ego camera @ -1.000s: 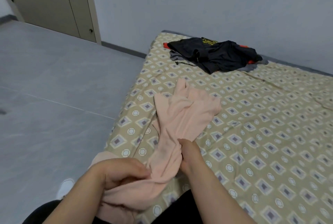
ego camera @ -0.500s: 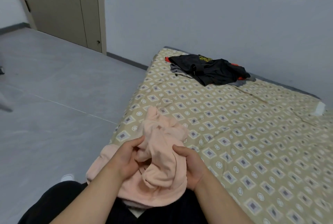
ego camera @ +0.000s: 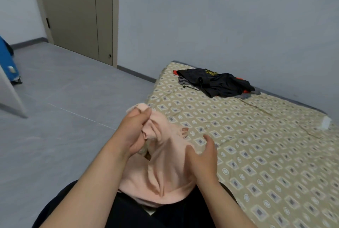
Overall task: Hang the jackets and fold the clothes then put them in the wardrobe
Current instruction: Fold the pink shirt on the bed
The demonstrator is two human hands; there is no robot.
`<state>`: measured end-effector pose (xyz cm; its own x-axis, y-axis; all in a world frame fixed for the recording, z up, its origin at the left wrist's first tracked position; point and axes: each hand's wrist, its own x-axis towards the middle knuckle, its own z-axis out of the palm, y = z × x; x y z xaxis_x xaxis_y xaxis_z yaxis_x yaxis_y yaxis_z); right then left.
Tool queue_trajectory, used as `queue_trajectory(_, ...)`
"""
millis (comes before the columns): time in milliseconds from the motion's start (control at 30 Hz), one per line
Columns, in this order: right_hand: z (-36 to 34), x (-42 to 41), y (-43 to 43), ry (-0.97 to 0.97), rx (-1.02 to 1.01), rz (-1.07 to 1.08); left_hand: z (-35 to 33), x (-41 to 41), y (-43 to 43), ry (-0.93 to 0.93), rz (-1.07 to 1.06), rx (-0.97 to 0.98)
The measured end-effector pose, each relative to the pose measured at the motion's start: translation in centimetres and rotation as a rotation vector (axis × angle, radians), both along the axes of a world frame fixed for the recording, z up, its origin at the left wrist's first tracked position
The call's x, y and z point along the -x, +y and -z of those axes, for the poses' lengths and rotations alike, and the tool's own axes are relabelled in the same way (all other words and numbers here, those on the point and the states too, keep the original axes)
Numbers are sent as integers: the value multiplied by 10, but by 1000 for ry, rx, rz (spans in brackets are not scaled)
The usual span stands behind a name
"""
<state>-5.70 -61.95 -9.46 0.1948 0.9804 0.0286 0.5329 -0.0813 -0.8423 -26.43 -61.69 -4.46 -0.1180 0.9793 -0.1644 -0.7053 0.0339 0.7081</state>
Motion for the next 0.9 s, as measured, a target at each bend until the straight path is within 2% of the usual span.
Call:
queue_trajectory(67,-23,16,-6,69,-21,-332,-25,-12,0,217,153,-120)
queue_trajectory(133,-40,26,-7,204,-19,-471,-47,-28,3,475,282,-205)
queue_trajectory(233,-57,24,5,428,-27,-188,-61,-41,14,680,334,-247)
queue_trajectory(333,-65,3,16,783,94,24,-37,-37,20,627,218,-124)
queue_trajectory(400,-69,-11,20,930,165,69,-6,-39,13,698,371,-101)
queue_trajectory(500,-69,-29,30,1038,227,124,38,-54,-2,994,707,-4)
queue_trajectory(567,-69,-43,37,1072,204,223,52,-62,-4,1219,713,31)
queue_trajectory(633,-66,-60,40,1030,173,336,52,-65,-1,1375,661,35)
queue_trajectory(700,-57,-77,40,900,178,410,46,-63,6,1532,601,-2)
queue_trajectory(767,-43,-89,38,726,205,433,34,-60,14,1791,598,-54)
queue_trajectory(833,-32,-91,28,357,168,426,20,-60,16,1959,645,-115)
queue_trajectory(900,-26,-78,11,-49,19,103,11,-64,16,1898,637,-227)
